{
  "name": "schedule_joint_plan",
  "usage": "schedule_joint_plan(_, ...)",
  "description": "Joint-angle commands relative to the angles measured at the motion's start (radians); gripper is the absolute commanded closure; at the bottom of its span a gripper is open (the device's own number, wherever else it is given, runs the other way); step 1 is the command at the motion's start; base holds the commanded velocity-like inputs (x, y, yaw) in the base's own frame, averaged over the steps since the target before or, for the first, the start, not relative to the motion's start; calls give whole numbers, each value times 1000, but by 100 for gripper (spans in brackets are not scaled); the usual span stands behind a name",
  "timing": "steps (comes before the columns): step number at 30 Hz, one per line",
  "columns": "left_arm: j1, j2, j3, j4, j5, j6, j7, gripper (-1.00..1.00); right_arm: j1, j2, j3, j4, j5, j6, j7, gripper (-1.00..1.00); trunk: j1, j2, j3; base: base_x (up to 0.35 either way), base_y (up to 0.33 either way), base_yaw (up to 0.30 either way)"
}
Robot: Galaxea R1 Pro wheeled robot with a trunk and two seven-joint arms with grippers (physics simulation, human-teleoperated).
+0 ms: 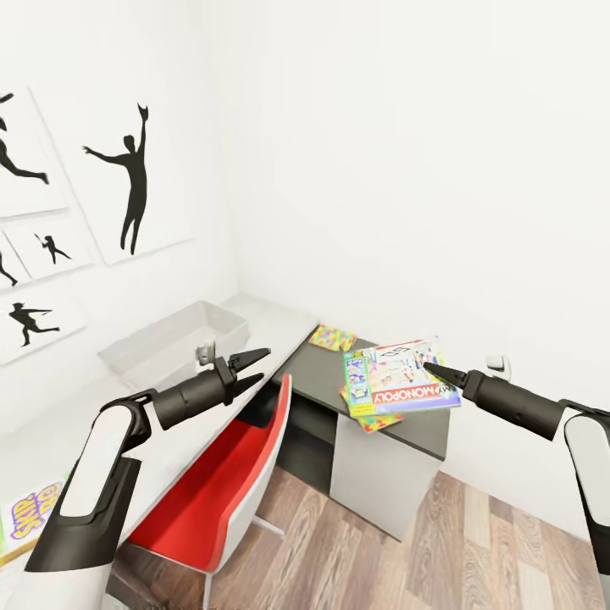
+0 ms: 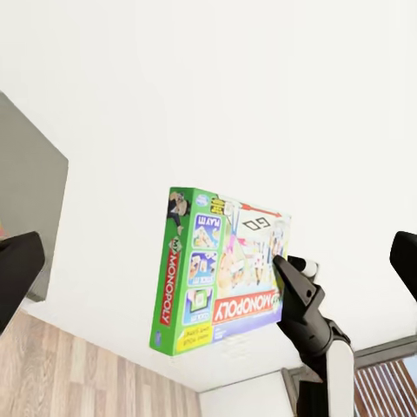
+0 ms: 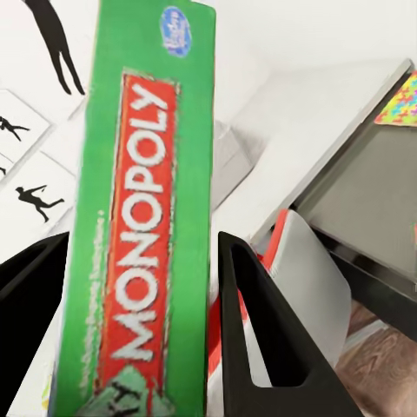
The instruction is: Put all the toys in the child's room - the three board games (two on the bed and one on the table), the two jigsaw puzzles on the table, and the tennis ball on the table - inside the toy box on the table in the child's room.
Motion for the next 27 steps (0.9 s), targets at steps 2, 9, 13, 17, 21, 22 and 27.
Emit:
schedule_joint_plan(2, -1, 0, 0, 0, 4, 4, 4, -100, -1, 0, -1, -1, 1, 6, 8, 100, 1, -2, 0, 0, 0, 226)
schedule_joint_plan(9, -1, -1, -1, 0, 4, 4, 4, -100, 0, 0, -1, -1, 1, 6, 8, 100, 1, -2, 6, 0, 0, 227)
schedule_joint_plan(13, -1, -3, -1, 0, 4, 4, 5, -100, 0, 0, -1, -1, 1, 6, 8, 100, 1, -2, 9, 0, 0, 238)
schedule_joint_plan(17, 0, -1, 1, 0, 4, 4, 4, -100, 0, 0, -1, -1, 1, 6, 8, 100, 1, -2, 13, 0, 0, 245)
schedule_joint_plan(21, 0, -1, 2, 0, 4, 4, 4, -100, 0, 0, -1, -1, 1, 6, 8, 100, 1, -2, 16, 22, -9, 251)
schedule_joint_plan(22, 0, -1, 2, 0, 4, 4, 4, -100, 0, 0, -1, -1, 1, 6, 8, 100, 1, -2, 16, 71, -47, 256)
schedule_joint_plan(27, -1, 0, 2, 0, 4, 4, 4, -100, 1, 0, -1, -1, 1, 6, 8, 100, 1, -2, 20, 133, -101, 261)
